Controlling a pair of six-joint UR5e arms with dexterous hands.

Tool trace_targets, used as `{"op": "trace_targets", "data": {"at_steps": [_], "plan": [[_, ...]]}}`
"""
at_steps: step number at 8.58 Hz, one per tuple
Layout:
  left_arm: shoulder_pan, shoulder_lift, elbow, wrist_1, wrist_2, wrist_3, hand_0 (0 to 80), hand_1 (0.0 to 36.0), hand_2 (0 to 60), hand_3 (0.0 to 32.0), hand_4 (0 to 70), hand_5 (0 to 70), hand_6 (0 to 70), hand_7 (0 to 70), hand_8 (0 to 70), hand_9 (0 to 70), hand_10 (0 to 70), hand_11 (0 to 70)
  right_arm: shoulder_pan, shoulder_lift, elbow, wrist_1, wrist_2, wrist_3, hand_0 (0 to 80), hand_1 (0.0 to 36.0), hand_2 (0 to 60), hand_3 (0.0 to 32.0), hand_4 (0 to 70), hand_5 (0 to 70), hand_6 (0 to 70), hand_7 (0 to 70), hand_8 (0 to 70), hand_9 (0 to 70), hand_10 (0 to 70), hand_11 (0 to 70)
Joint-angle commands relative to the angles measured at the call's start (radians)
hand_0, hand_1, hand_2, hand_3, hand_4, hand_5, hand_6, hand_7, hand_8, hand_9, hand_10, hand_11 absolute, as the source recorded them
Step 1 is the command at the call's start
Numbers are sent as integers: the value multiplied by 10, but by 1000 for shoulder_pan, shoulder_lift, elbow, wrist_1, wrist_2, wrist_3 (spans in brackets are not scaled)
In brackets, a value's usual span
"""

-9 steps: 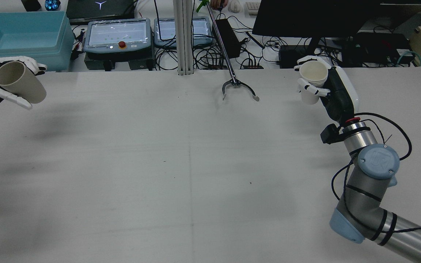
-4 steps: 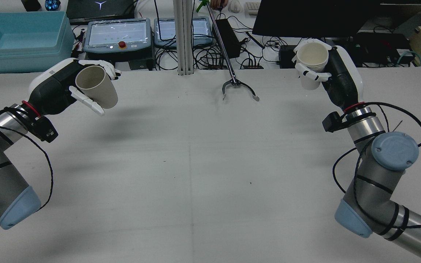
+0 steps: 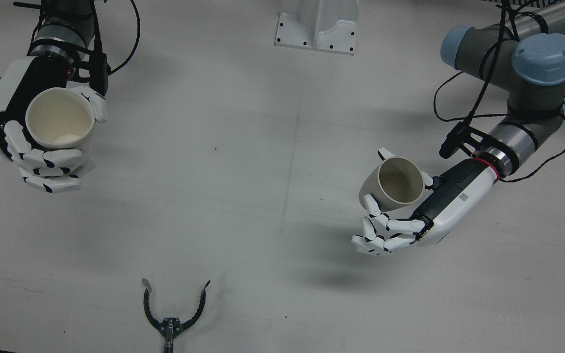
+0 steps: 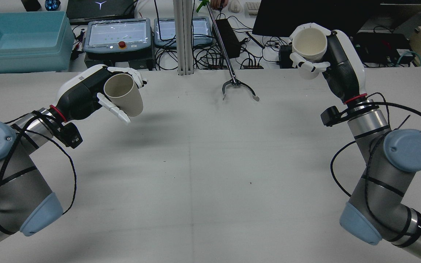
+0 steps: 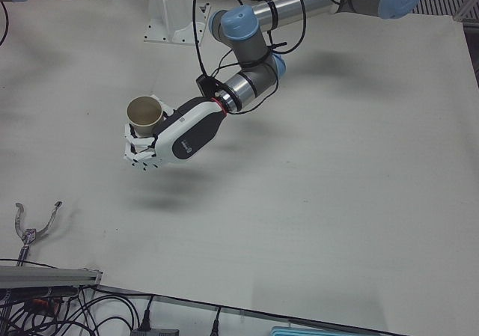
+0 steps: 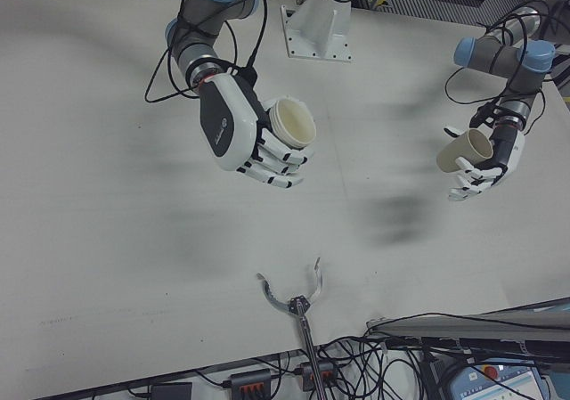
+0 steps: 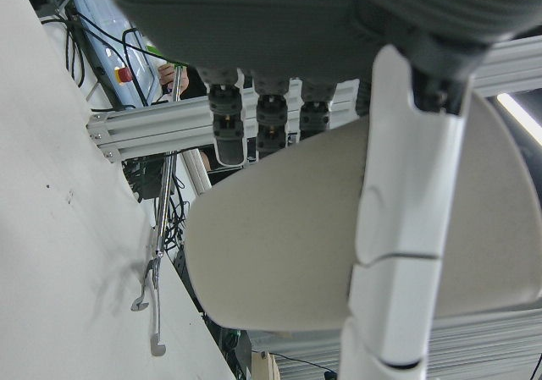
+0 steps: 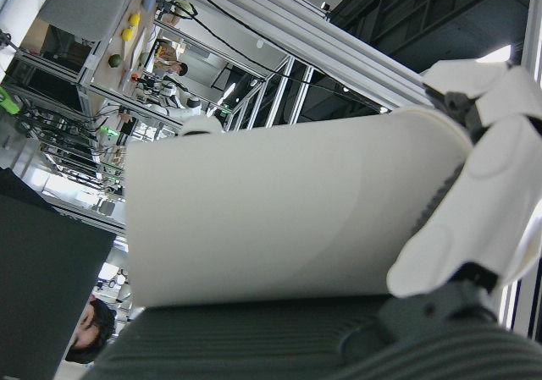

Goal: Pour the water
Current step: 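Bring both cups toward the table center, beige cup held upright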

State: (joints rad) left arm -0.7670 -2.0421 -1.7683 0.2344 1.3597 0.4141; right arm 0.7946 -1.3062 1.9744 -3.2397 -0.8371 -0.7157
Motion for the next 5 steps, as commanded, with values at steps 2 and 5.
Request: {"op": "trace_targets", "data": {"at_steps": [2, 5], "plan": [[150, -90, -3, 16, 2, 96, 775, 194, 0, 0, 572, 500, 233, 521, 193, 301, 144, 225, -6, 85, 67, -2, -4, -267, 488, 360, 600, 0, 178, 453, 551, 700, 275, 330, 561, 700], [205, -110, -2, 29, 12, 129, 762, 194, 0, 0, 567, 502, 235, 521, 196, 305, 147, 229, -111, 101, 254, -9, -10, -698, 519, 360, 600, 0, 215, 526, 539, 700, 208, 246, 541, 700]]}}
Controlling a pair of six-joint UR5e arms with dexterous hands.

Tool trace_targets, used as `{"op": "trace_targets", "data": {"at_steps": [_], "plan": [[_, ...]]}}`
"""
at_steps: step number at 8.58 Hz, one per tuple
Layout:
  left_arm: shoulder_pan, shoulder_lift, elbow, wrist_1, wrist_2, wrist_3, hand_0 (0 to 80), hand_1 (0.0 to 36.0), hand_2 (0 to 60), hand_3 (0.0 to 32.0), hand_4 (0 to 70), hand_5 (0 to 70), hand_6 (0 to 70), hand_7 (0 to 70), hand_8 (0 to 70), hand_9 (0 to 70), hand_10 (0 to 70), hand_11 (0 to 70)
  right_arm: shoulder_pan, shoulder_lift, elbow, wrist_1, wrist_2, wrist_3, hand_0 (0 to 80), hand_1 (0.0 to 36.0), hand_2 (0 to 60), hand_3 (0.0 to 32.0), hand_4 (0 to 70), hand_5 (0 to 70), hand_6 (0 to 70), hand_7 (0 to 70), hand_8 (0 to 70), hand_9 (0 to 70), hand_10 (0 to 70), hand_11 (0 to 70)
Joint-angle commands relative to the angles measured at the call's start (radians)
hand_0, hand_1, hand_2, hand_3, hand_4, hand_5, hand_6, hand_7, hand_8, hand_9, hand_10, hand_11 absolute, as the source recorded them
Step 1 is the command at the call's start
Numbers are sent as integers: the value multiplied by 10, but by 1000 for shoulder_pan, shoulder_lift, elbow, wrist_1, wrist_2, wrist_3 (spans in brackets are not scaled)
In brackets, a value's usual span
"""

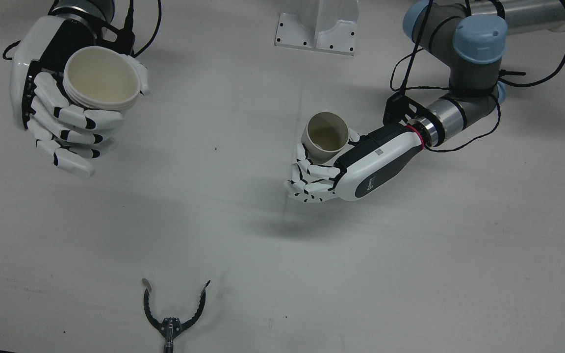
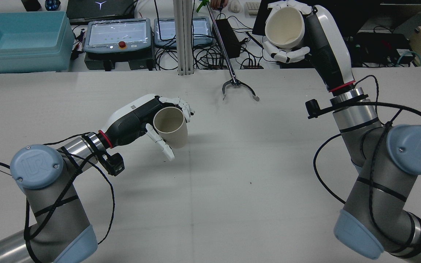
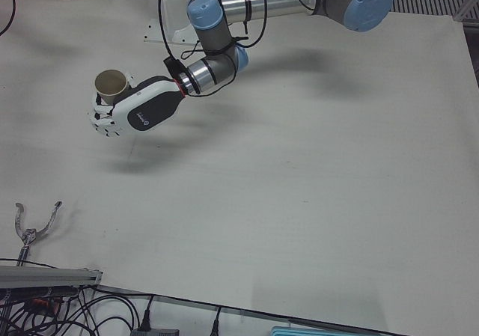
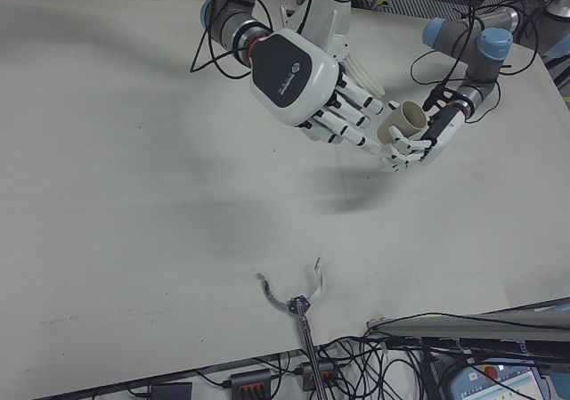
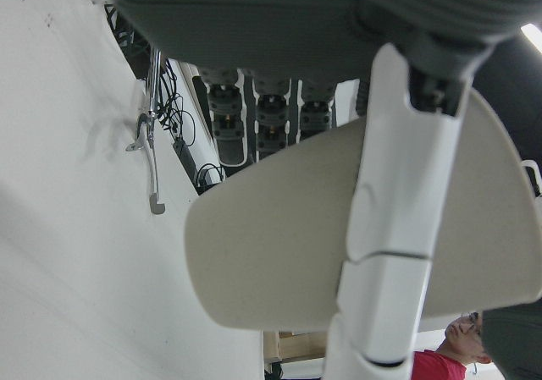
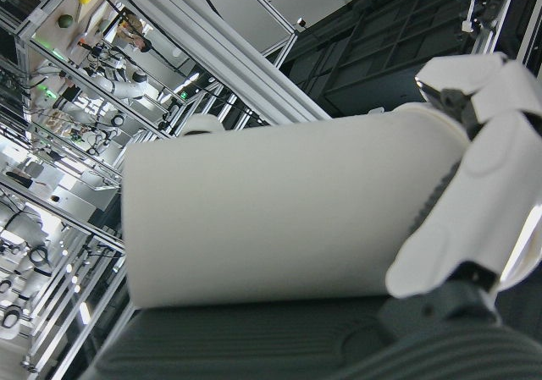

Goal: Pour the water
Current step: 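Bring both cups toward the table center, beige cup held upright, then tilt the white cup over the beige cup to pour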

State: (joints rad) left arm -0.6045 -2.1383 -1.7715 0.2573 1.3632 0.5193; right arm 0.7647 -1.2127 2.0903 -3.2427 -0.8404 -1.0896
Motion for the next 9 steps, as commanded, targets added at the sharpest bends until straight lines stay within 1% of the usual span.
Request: {"op": "trace_targets", "data": {"at_steps": [1, 2, 3, 4, 5, 6, 7, 8, 9], "plan": [[42, -17, 1, 7, 25, 25, 768, 196, 0, 0, 567, 502, 237, 524, 197, 306, 148, 231, -153, -1, 178, -6, -11, -466, 514, 360, 600, 0, 193, 494, 521, 700, 188, 221, 542, 700], [43, -28, 1, 7, 25, 25, 762, 197, 0, 0, 561, 498, 234, 520, 195, 303, 146, 228, -203, -2, 177, -21, -9, -539, 518, 360, 600, 0, 211, 506, 514, 688, 172, 198, 524, 700], [38, -28, 0, 7, 27, 24, 759, 197, 0, 0, 554, 497, 230, 515, 193, 301, 146, 229, -229, 5, 171, -70, 4, -628, 523, 360, 600, 0, 223, 526, 514, 679, 165, 186, 512, 700], [48, -28, 0, 7, 27, 25, 764, 195, 0, 0, 556, 496, 229, 513, 193, 301, 147, 229, -231, 5, 168, -81, 4, -647, 529, 360, 600, 0, 235, 544, 522, 675, 165, 183, 513, 700], [64, -34, 0, 7, 27, 28, 773, 196, 0, 0, 556, 498, 229, 513, 193, 301, 146, 229, -232, 24, 174, -122, 9, -670, 574, 360, 600, 0, 286, 613, 545, 700, 167, 184, 513, 700], [72, -37, 0, 7, 27, 50, 757, 194, 0, 0, 552, 496, 229, 513, 193, 301, 147, 230, -232, 63, 197, -181, 30, -719, 613, 360, 600, 0, 310, 642, 547, 700, 164, 174, 504, 700], [90, -38, 0, 7, 27, 53, 753, 195, 0, 0, 548, 496, 229, 511, 194, 301, 148, 230, -232, 77, 204, -195, 55, -751, 620, 360, 600, 0, 326, 661, 548, 700, 166, 181, 506, 700], [100, -45, 0, 7, 28, 67, 757, 196, 0, 0, 549, 495, 230, 512, 194, 302, 149, 232, -234, 79, 198, -196, 55, -757, 624, 360, 600, 0, 349, 687, 553, 700, 163, 182, 504, 700], [101, -54, 1, 7, 28, 70, 747, 196, 0, 0, 545, 495, 229, 510, 196, 305, 149, 233, -246, 79, 194, -201, 55, -768, 624, 360, 600, 0, 358, 690, 553, 700, 160, 179, 500, 700]]}}
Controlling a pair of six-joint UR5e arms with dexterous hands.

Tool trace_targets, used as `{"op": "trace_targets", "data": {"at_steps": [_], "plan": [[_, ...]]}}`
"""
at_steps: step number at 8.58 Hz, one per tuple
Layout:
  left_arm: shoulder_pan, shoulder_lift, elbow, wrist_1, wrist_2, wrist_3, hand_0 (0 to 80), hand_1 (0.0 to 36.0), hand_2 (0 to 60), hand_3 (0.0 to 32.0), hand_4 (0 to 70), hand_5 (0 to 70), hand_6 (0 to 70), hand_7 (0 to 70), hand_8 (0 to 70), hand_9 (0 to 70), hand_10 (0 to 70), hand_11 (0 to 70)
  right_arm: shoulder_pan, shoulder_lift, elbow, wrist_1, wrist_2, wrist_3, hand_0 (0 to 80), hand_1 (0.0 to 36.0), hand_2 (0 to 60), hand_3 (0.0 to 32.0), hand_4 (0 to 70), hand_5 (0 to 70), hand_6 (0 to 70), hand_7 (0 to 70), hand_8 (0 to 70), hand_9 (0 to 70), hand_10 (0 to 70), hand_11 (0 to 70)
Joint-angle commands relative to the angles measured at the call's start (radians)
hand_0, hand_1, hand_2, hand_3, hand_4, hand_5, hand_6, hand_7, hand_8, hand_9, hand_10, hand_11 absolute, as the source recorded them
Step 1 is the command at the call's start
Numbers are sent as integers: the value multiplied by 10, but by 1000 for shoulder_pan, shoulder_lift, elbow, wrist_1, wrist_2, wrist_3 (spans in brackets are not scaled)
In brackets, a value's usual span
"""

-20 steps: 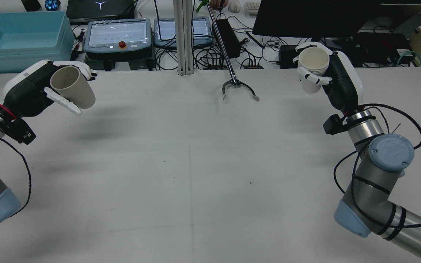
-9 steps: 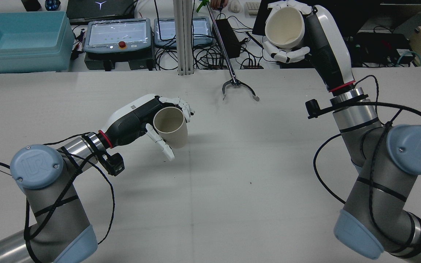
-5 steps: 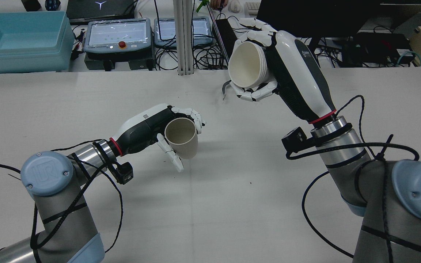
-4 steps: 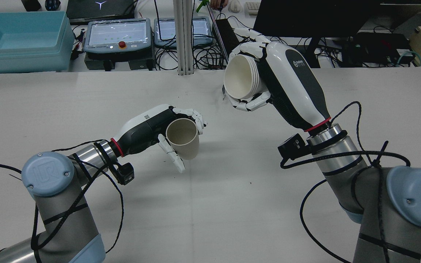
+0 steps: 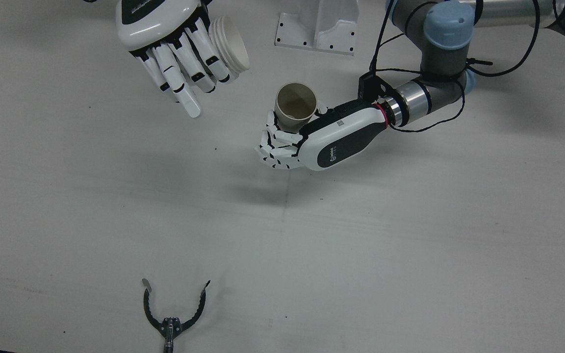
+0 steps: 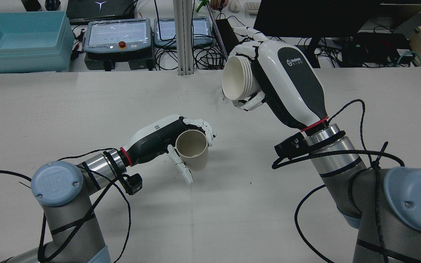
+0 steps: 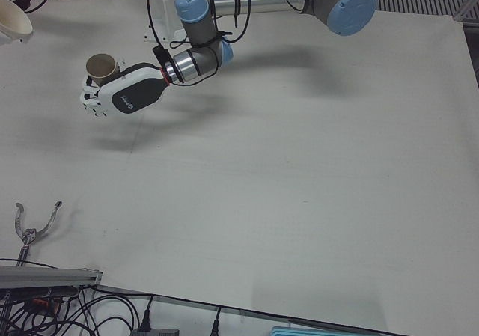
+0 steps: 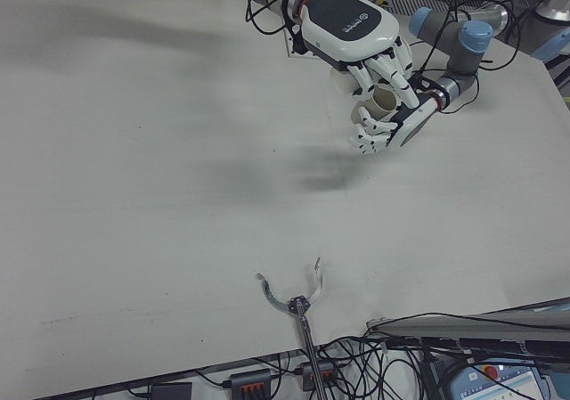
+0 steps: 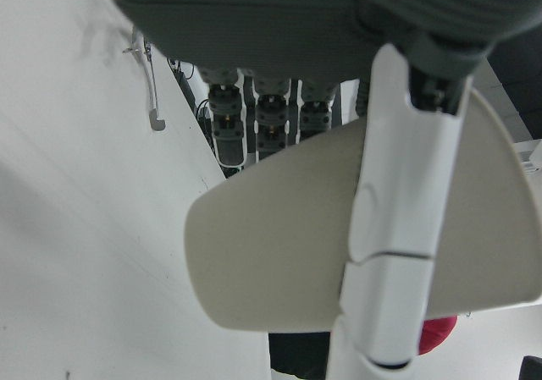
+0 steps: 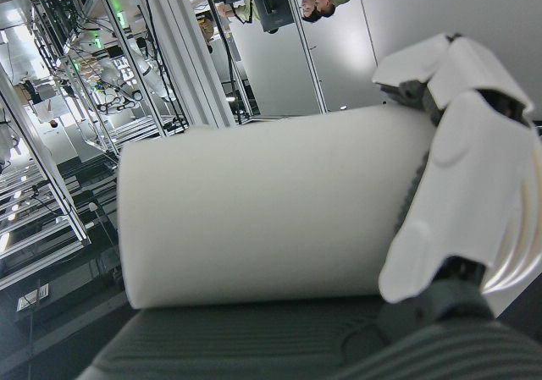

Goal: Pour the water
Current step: 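Tilt the white cup over the beige cup to pour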

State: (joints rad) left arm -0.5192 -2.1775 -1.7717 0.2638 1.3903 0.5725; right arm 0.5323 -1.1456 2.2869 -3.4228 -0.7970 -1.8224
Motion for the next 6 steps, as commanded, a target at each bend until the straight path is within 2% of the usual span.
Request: {"op": "trace_targets", "data": {"at_steps": [1, 4, 5, 6], "plan": [[13, -16, 3, 0, 7, 17, 740, 197, 0, 0, 544, 494, 229, 510, 196, 305, 149, 233, -24, 12, -6, -21, 12, -47, 623, 360, 600, 0, 358, 685, 552, 700, 163, 182, 498, 700], [5, -21, 3, 0, 16, 17, 742, 196, 0, 0, 548, 496, 231, 511, 197, 307, 148, 231, -51, 10, -1, -20, 13, -69, 611, 360, 600, 0, 342, 671, 547, 696, 162, 181, 499, 700], [-7, -21, 1, 0, 16, 12, 751, 199, 0, 0, 548, 496, 232, 513, 197, 305, 148, 230, -34, 7, 23, -13, 42, -66, 583, 360, 600, 0, 308, 629, 535, 669, 159, 172, 502, 700], [-66, -19, 1, 0, 38, 7, 734, 197, 0, 0, 545, 498, 231, 512, 195, 304, 147, 229, -17, 3, 69, -3, 101, -58, 560, 360, 600, 0, 286, 605, 540, 655, 165, 171, 513, 700]]}}
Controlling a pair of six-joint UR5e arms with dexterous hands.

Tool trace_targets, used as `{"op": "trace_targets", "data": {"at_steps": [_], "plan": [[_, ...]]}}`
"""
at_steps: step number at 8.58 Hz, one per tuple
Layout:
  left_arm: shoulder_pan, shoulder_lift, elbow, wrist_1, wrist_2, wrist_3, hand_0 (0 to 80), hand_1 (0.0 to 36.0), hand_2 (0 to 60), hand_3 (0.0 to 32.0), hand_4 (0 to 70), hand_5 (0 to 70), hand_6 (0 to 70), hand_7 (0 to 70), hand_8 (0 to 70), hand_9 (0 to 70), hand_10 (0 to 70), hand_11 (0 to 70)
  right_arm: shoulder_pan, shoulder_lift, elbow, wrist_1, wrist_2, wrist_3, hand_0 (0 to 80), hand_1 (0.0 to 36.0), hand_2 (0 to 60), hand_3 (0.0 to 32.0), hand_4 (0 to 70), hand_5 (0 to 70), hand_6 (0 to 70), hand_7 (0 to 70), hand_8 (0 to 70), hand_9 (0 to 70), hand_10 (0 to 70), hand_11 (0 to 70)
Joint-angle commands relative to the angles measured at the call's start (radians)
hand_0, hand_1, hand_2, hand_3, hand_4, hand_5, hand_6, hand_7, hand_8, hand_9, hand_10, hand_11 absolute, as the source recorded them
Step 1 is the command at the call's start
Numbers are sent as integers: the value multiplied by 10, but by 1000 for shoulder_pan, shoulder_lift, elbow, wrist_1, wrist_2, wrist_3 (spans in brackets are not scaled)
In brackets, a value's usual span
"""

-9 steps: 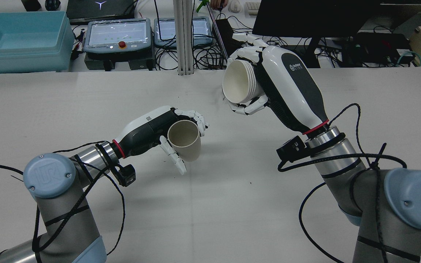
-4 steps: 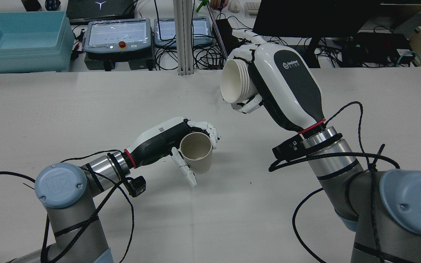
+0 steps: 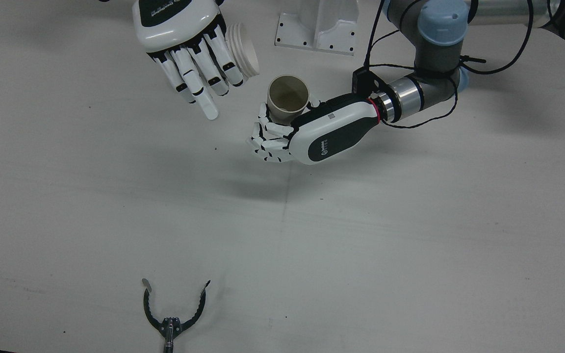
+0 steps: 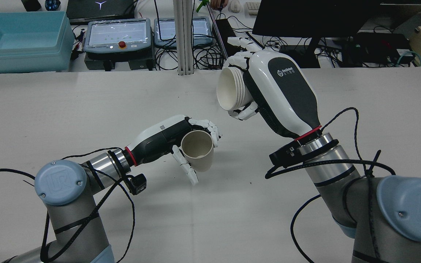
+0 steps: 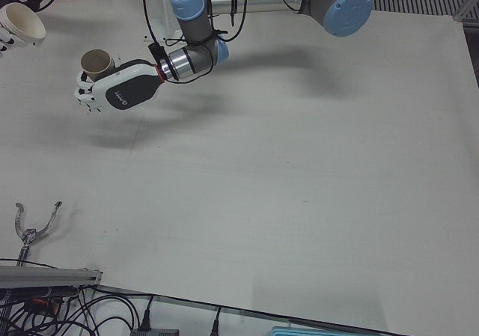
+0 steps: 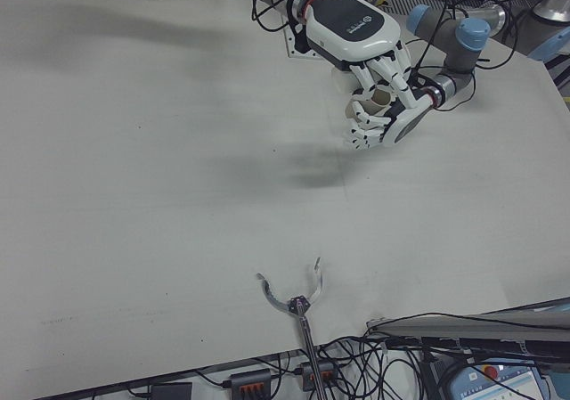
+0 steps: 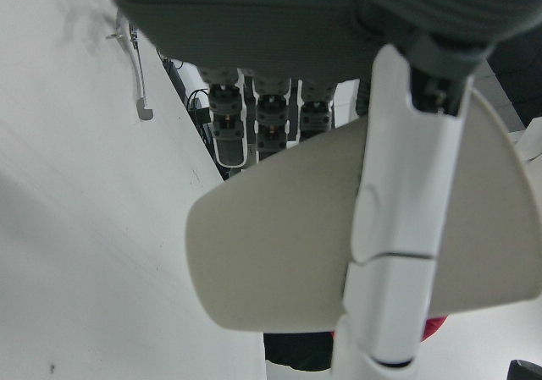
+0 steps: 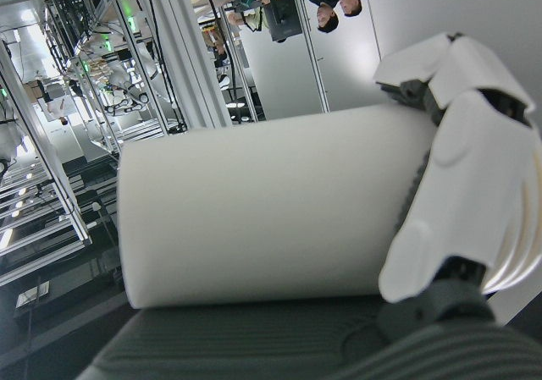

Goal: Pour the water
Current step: 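Tilt the white cup over the beige cup to pour, then withdraw both hands holding their cups back toward the table edges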

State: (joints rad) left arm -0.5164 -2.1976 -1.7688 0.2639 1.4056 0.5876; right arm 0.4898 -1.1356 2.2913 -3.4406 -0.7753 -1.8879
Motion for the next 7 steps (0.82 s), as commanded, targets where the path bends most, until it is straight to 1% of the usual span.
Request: {"op": "trace_targets", "data": {"at_steps": [1, 2, 3, 4, 5, 6, 7], "plan": [[-165, 7, 2, 0, 89, -9, 716, 197, 0, 0, 538, 496, 231, 513, 196, 305, 149, 233, 39, -28, 113, 21, 126, 21, 552, 360, 600, 0, 278, 573, 549, 642, 175, 175, 526, 700], [-247, 16, 0, 0, 122, -14, 694, 192, 0, 0, 531, 490, 229, 509, 196, 304, 150, 232, 62, -89, 152, 23, 174, 120, 536, 360, 600, 0, 252, 528, 543, 616, 175, 168, 526, 700], [-320, 72, 11, -3, 124, -61, 666, 191, 0, 0, 516, 487, 225, 504, 195, 305, 151, 234, 114, -131, 154, 18, 188, 250, 531, 360, 600, 0, 229, 510, 534, 595, 166, 145, 511, 700], [-364, 126, 12, -23, 124, -72, 659, 190, 0, 0, 511, 485, 225, 503, 196, 305, 152, 236, 166, -163, 155, 20, 188, 329, 526, 360, 600, 0, 214, 491, 527, 580, 159, 132, 508, 700], [-411, 168, 15, -38, 124, -75, 643, 189, 0, 0, 503, 481, 223, 501, 193, 301, 154, 238, 206, -194, 145, 20, 188, 430, 522, 360, 600, 0, 225, 486, 532, 581, 161, 133, 519, 700], [-460, 233, 15, -60, 124, -78, 644, 193, 0, 0, 499, 483, 225, 500, 195, 301, 155, 240, 255, -226, 139, 11, 186, 538, 531, 360, 600, 0, 273, 513, 549, 589, 163, 131, 525, 700], [-490, 301, 22, -81, 124, -94, 646, 193, 0, 0, 497, 483, 226, 500, 196, 302, 156, 241, 291, -271, 137, 9, 185, 623, 531, 360, 600, 0, 279, 514, 552, 591, 164, 134, 528, 700]]}}
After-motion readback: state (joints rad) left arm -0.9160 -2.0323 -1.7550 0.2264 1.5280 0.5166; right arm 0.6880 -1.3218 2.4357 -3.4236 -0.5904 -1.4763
